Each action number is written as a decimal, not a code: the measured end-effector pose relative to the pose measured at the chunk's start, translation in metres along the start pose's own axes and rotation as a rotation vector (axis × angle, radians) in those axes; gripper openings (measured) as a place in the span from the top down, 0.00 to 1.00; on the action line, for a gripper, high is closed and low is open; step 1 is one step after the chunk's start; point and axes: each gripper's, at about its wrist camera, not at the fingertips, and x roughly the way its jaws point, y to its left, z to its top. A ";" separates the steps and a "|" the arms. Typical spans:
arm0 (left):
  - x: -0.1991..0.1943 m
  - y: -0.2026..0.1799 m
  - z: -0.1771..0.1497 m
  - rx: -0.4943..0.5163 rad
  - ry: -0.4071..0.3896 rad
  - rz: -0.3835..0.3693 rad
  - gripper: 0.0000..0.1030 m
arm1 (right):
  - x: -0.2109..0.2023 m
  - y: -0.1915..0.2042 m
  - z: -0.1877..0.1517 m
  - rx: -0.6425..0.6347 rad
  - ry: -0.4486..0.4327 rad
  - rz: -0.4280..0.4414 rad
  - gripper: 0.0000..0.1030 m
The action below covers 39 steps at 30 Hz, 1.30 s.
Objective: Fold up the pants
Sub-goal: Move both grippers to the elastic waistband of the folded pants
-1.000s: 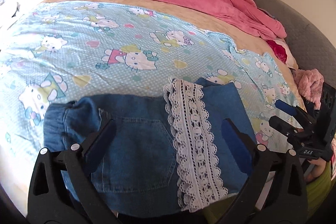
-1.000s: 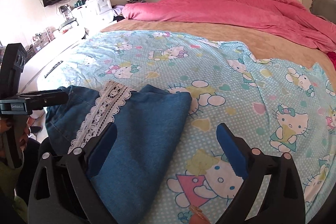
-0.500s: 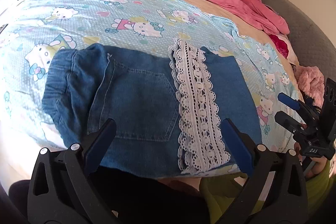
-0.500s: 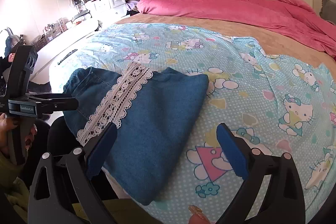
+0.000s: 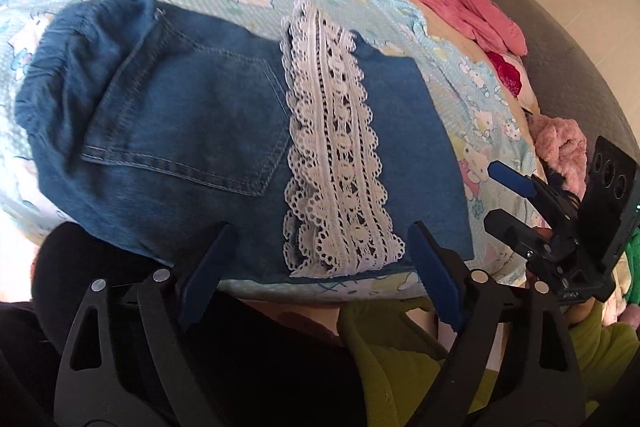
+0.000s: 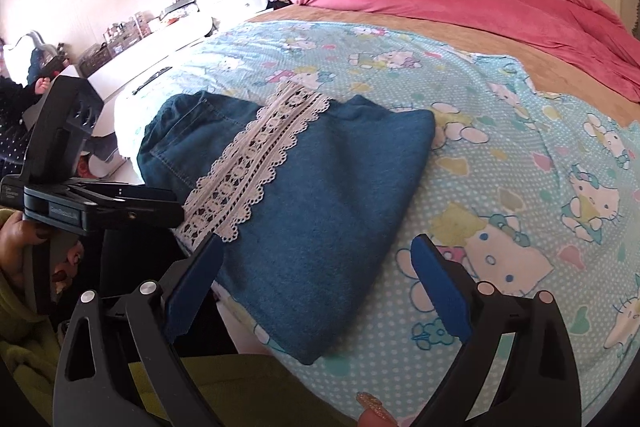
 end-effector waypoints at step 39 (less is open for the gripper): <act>-0.023 -0.018 0.001 0.132 -0.068 0.169 0.30 | 0.014 0.025 0.005 -0.094 0.070 -0.056 0.18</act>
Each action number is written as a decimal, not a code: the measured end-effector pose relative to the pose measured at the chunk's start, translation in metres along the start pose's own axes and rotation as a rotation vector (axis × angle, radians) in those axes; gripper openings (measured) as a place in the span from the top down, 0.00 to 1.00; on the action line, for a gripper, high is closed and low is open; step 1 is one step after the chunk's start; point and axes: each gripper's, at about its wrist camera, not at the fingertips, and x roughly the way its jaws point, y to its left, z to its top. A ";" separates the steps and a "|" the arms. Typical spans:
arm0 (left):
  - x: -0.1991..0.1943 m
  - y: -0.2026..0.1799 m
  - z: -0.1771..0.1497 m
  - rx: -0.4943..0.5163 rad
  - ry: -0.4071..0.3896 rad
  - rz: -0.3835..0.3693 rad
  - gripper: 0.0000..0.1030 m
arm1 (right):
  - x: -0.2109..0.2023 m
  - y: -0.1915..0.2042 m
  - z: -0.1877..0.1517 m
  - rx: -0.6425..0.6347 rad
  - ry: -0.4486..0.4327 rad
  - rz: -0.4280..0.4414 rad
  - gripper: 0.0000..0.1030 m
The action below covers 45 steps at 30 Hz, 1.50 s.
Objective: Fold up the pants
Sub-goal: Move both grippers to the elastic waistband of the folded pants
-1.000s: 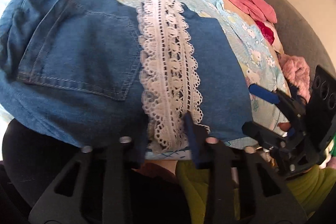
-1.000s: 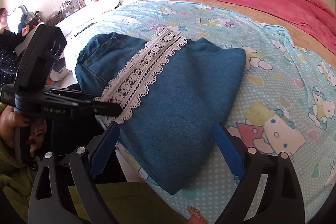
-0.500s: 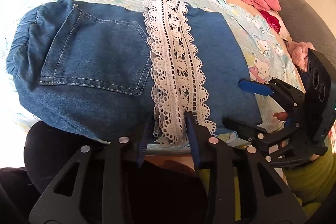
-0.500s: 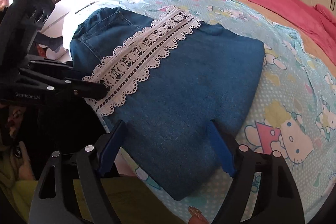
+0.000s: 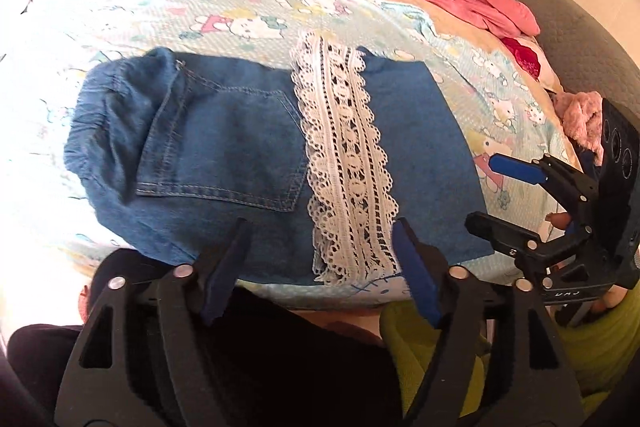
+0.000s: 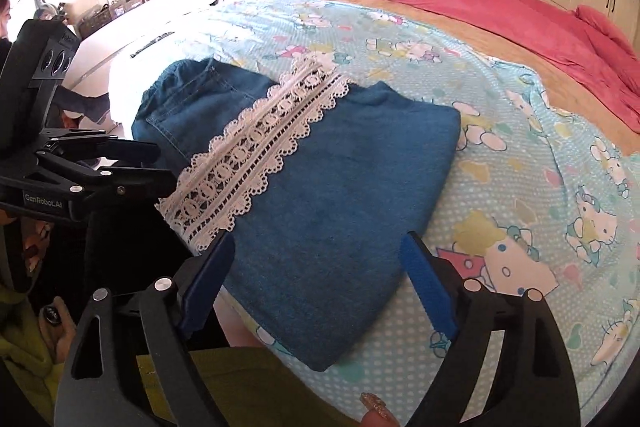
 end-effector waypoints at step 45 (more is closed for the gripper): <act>-0.046 0.120 0.005 -0.226 -0.144 0.132 0.09 | 0.059 0.071 0.158 -0.138 0.014 0.176 0.07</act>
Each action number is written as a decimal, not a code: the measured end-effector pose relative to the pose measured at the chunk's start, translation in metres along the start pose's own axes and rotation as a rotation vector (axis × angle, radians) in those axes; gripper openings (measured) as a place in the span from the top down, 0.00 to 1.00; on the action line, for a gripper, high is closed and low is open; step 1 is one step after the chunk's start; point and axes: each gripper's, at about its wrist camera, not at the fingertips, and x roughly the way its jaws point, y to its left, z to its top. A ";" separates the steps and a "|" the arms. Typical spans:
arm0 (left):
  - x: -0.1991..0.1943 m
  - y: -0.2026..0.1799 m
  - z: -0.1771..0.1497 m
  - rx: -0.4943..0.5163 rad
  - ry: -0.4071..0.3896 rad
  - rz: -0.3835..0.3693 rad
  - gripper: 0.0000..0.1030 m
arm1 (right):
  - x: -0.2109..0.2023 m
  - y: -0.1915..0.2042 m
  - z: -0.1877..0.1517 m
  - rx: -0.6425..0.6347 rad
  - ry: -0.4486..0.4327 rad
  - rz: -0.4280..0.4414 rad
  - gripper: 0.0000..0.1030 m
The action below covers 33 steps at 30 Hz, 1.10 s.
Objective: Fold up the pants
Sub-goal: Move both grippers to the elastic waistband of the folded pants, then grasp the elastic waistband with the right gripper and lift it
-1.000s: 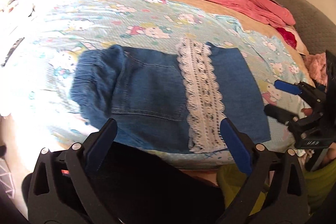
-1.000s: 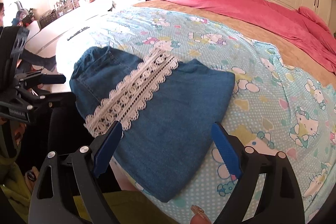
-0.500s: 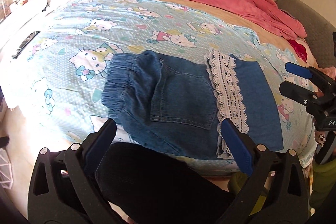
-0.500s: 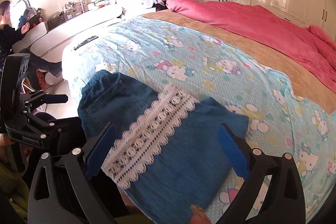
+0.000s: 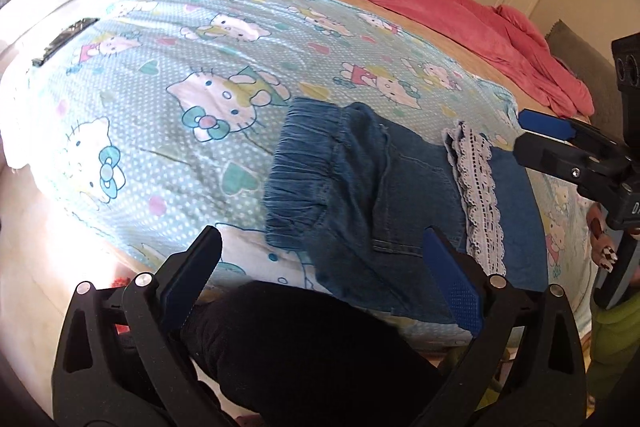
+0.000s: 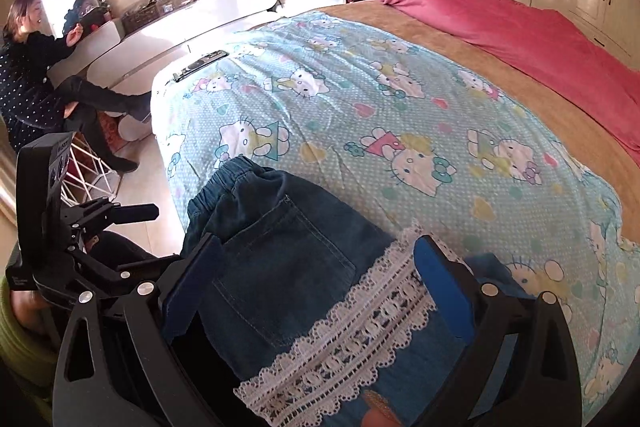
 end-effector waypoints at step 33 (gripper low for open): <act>0.053 0.028 0.011 -0.094 0.066 -0.115 0.31 | 0.155 0.038 0.049 -0.071 0.298 0.328 0.61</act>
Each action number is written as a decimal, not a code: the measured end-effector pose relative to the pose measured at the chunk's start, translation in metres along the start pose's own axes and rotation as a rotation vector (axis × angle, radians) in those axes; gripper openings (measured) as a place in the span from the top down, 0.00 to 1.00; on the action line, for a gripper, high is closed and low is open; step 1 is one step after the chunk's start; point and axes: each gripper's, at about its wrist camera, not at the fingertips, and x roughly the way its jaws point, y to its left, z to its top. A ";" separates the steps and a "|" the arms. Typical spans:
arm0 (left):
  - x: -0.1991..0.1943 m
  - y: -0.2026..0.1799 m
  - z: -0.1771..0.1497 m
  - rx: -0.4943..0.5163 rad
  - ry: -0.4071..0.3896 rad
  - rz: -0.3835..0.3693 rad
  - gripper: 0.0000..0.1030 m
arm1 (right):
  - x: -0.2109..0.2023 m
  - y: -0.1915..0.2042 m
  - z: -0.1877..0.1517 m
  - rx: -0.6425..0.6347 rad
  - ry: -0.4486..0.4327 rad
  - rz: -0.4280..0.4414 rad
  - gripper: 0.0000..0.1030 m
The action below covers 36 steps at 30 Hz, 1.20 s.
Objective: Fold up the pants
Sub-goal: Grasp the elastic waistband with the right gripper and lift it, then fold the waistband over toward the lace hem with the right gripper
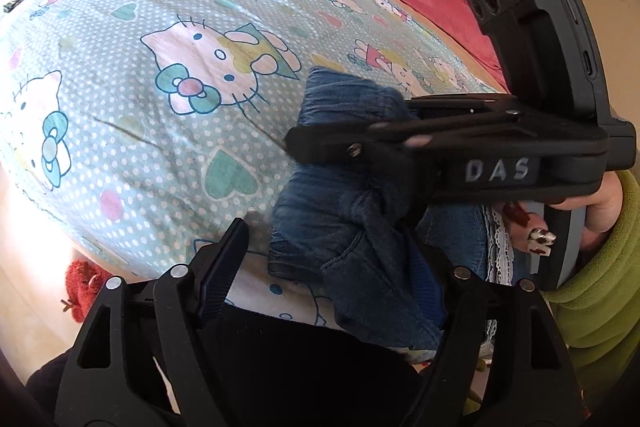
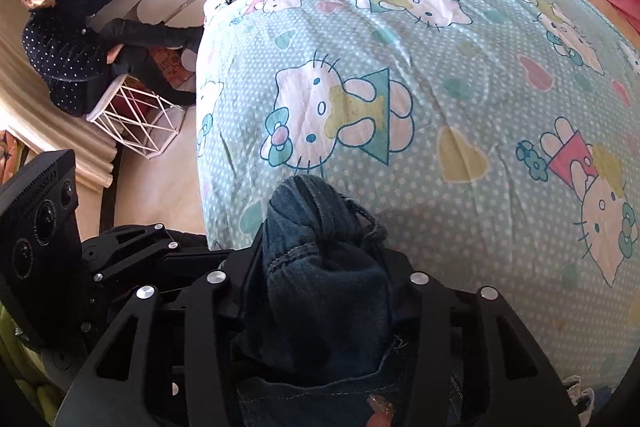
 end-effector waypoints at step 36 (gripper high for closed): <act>0.007 -0.193 -0.052 0.292 0.155 -0.407 0.09 | -0.205 -0.117 -0.204 0.290 -0.430 -0.035 0.32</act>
